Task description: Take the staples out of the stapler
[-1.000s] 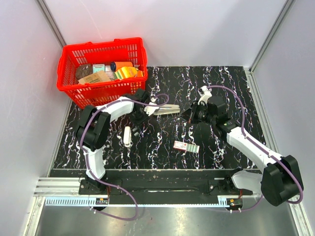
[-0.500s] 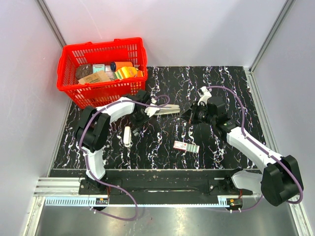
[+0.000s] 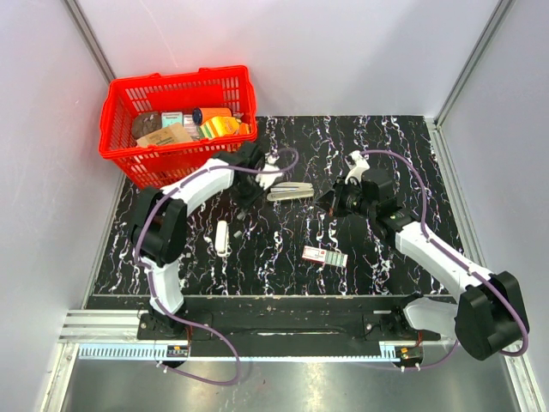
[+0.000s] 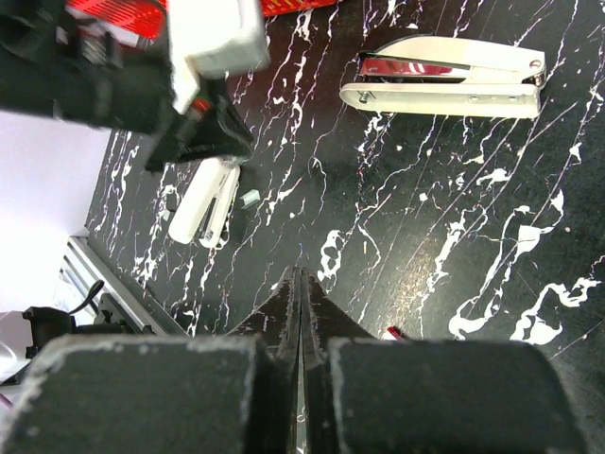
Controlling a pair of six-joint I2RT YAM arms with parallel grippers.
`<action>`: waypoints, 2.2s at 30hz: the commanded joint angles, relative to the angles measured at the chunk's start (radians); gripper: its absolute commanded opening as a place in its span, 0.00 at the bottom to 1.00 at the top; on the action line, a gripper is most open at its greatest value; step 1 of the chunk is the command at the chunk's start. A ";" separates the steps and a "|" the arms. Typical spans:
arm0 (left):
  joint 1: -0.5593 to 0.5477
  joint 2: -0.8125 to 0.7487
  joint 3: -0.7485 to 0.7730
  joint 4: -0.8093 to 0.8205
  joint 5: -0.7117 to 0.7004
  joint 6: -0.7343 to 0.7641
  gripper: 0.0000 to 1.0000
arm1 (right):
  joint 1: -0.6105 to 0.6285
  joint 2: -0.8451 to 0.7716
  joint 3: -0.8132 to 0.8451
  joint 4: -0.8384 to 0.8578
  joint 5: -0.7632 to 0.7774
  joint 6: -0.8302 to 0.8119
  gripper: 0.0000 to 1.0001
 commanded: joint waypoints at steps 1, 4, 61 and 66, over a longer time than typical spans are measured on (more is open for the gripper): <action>-0.003 -0.128 0.213 -0.045 0.144 -0.075 0.00 | 0.007 -0.036 0.030 0.020 0.008 -0.021 0.00; -0.002 -0.177 0.328 -0.053 0.297 -0.143 0.00 | 0.007 -0.057 0.047 0.038 -0.017 -0.018 0.06; 0.132 -0.317 0.176 0.409 0.906 -0.657 0.41 | 0.057 -0.060 0.053 0.426 -0.178 0.235 0.13; 0.175 -0.263 0.187 0.279 0.759 -0.441 0.49 | 0.058 -0.155 0.027 0.073 -0.060 0.102 0.11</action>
